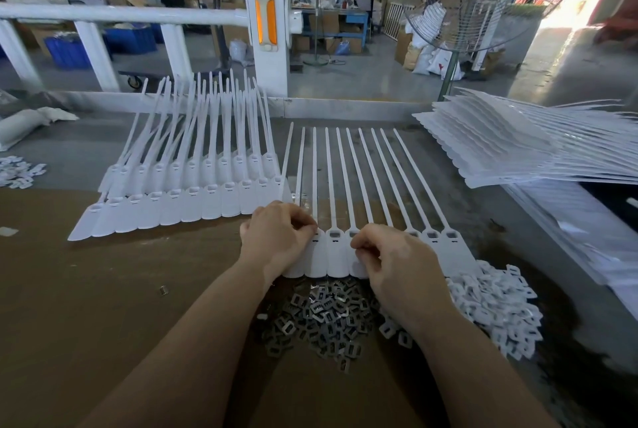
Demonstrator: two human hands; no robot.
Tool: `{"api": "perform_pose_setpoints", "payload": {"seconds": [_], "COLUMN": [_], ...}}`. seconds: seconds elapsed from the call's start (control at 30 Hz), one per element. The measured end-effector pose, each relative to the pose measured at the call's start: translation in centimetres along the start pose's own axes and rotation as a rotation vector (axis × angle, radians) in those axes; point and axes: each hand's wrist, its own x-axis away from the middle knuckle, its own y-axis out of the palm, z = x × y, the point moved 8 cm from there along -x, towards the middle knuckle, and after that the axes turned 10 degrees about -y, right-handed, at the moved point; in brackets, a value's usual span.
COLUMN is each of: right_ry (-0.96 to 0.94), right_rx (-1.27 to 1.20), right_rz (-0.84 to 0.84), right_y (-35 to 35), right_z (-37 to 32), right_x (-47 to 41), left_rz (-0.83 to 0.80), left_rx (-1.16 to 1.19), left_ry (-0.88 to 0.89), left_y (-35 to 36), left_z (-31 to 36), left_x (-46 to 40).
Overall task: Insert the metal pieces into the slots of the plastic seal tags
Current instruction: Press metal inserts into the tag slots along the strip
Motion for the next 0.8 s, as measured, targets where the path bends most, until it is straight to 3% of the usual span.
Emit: {"api": "perform_pose_setpoints", "payload": {"seconds": [0.2, 0.47, 0.8], "right_ry": [-0.006, -0.024, 0.053], "right_rx": [0.002, 0.013, -0.056], "right_rz": [0.002, 0.018, 0.110], "right_y": [0.1, 0.0, -1.6], "right_z": [0.0, -0.1, 1.1], "right_x": [0.0, 0.0, 0.7], "left_rz": [0.006, 0.000, -0.006], "left_rx": [0.135, 0.121, 0.201], "left_ry": [-0.045, -0.093, 0.020], "left_y": [0.0, 0.0, -0.3], "left_z": [-0.5, -0.5, -0.6], "left_x": [-0.2, -0.3, 0.3]}}
